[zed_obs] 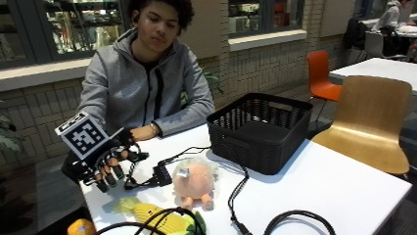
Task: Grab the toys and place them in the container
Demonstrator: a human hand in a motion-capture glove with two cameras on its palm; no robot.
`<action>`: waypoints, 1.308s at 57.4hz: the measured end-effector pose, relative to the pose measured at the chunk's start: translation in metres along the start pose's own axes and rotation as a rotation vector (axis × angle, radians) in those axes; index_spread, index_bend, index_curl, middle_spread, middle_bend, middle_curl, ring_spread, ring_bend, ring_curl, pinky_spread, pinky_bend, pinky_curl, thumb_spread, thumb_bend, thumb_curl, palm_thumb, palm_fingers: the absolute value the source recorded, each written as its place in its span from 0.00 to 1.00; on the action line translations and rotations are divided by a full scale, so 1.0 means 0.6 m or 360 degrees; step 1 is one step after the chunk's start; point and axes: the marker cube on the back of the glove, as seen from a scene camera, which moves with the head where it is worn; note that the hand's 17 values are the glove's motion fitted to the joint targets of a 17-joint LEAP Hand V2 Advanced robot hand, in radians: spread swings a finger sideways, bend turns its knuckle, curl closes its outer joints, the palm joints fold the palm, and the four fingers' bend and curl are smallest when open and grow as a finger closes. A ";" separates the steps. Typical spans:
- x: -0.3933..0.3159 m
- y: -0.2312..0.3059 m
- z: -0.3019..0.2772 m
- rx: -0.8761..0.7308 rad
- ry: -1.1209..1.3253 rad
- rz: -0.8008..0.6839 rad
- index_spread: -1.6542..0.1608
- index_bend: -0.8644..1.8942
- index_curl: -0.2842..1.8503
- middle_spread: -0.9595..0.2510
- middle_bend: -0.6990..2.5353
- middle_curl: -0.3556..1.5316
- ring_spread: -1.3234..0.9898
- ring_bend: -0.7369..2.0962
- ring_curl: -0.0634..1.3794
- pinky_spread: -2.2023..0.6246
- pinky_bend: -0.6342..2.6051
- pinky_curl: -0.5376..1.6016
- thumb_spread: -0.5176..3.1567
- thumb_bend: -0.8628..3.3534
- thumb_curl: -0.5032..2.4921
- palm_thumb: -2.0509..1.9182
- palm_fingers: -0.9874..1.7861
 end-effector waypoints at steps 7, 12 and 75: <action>0.003 -0.087 0.016 -0.0214 0.0098 0.0067 0.75 0.36 0.26 0.79 0.28 0.33 0.50 0.43 0.23 0.76 0.50 0.47 0.52 0.32 0.24 0.51 0.29; 0.009 -0.136 0.036 -0.0308 0.0104 0.0140 0.75 0.36 0.25 0.79 0.26 0.32 0.51 0.40 0.22 0.77 0.49 0.46 0.51 0.31 0.24 0.51 0.28; -0.021 -0.281 0.188 -0.0234 0.0533 0.0101 0.75 0.36 0.14 0.71 0.39 0.39 0.44 0.75 0.45 0.65 0.67 0.50 0.59 0.37 0.30 0.63 0.61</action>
